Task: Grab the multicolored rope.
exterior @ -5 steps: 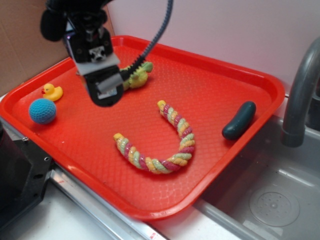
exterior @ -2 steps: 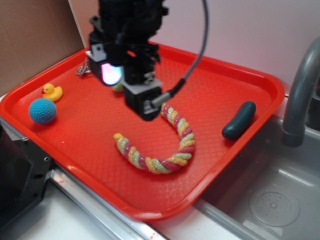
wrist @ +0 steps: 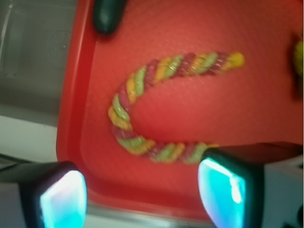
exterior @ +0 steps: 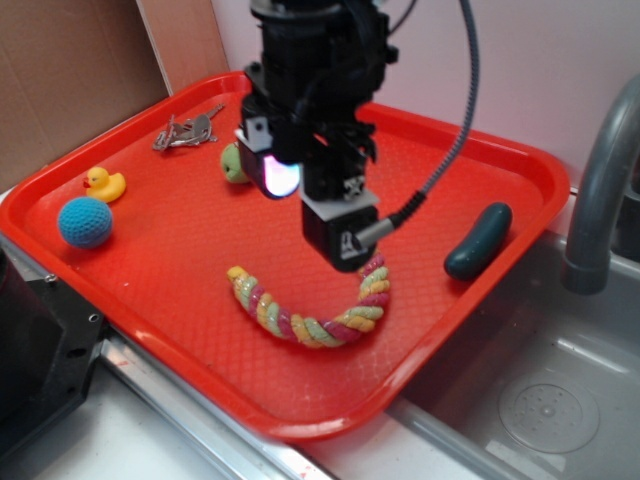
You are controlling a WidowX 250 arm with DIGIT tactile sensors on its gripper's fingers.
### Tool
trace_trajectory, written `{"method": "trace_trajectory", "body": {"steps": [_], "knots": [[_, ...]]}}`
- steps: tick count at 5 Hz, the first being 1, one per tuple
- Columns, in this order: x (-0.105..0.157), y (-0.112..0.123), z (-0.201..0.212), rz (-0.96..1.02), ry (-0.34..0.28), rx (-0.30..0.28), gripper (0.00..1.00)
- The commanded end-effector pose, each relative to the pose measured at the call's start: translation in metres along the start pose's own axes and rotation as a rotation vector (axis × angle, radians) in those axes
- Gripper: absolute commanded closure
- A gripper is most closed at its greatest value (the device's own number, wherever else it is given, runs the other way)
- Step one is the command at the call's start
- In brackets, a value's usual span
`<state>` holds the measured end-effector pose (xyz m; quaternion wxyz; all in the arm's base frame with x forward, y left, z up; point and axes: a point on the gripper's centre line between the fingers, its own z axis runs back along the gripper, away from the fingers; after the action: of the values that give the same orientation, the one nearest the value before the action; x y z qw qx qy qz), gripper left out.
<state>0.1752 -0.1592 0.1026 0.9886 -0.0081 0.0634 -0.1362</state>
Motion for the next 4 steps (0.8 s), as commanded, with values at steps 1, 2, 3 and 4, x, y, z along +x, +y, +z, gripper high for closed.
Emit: {"method": "trace_trajectory", "body": {"steps": [1,2,3,4], "knots": [[0.002,0.009,-0.031,-0.02,0.005,0.051,0.0],[-0.005,0.008,-0.048,-0.013,0.071,0.053,0.0],[-0.012,0.006,-0.062,0.017,0.108,0.029,0.0],[-0.017,-0.001,-0.071,0.006,0.134,0.028,0.0]]}}
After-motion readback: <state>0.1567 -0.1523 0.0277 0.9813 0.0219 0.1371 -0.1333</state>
